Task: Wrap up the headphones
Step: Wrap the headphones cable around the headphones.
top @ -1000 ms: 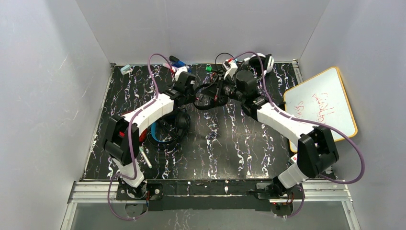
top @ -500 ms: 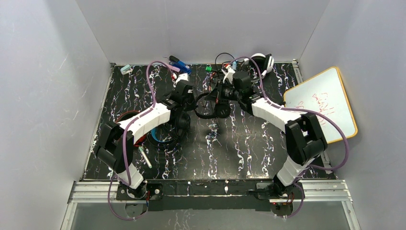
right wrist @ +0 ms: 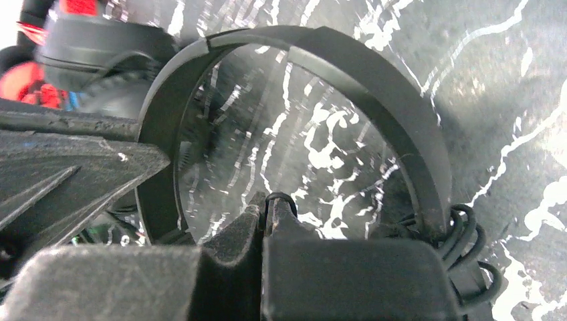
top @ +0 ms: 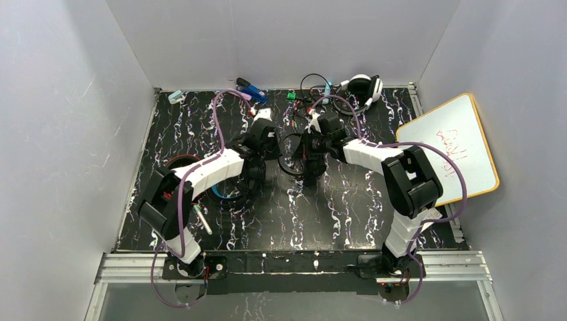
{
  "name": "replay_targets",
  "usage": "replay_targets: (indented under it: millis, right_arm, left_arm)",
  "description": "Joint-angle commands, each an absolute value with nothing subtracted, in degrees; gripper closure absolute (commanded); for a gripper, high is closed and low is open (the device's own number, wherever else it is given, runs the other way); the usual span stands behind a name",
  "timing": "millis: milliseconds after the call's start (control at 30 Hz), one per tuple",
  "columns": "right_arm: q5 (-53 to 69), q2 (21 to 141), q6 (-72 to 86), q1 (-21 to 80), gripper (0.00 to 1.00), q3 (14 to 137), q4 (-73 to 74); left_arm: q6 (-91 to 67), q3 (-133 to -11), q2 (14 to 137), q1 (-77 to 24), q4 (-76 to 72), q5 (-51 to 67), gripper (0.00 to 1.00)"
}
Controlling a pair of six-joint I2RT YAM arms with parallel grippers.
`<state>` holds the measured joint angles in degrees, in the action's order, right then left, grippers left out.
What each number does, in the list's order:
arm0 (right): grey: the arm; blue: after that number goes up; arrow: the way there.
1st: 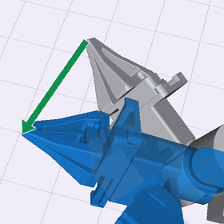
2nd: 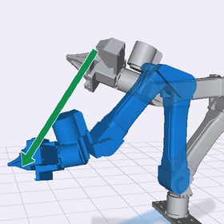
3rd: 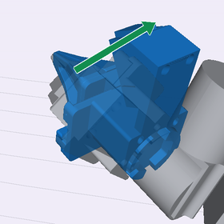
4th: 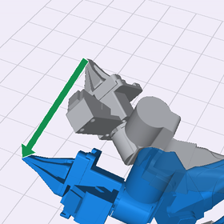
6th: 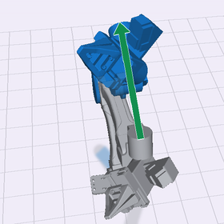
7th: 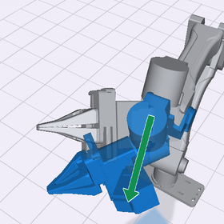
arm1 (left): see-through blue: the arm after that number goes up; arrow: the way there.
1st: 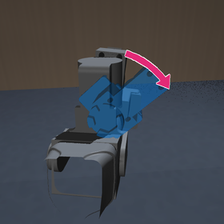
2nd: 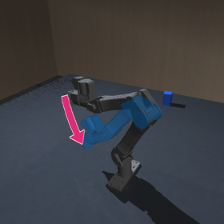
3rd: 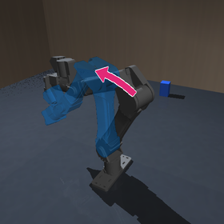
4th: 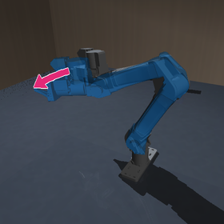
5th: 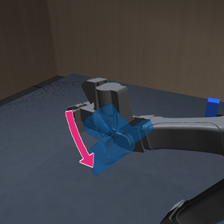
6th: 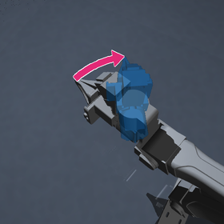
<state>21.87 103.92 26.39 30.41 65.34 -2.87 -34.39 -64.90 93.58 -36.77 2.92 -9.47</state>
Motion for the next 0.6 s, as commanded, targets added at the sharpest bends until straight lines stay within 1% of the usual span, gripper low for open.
replay_targets:
  millis: [0,233,267,400,500,567]
  right_arm:
    - [18.24,105.79,23.26,30.08,0.99,62.19,-2.30]
    - [21.07,105.10,22.37,30.14,0.99,58.64,-3.13]
    - [21.62,105.03,22.08,30.16,0.97,58.62,-2.63]
    - [22.80,104.76,20.91,30.32,0.90,59.30,-0.40]
    - [22.30,103.89,20.64,30.32,0.79,60.43,-0.09]
    - [21.37,103.07,20.71,30.32,0.75,61.52,1.72]
  left_arm:
    - [-35.64,-63.31,94.34,-39.52,-3.92,-5.16,1.00]
    - [-36.37,-63.40,97.37,-40.30,-5.62,-6.24,1.00]
    - [-36.18,-63.79,97.43,-40.27,-5.58,-6.70,1.00]
    - [-35.67,-66.05,97.77,-40.31,-5.20,-6.62,1.00]
    - [-35.54,-67.32,98.32,-40.24,-4.42,-5.95,1.00]
    - [-35.67,-67.89,98.28,-40.24,-3.78,-5.76,1.00]
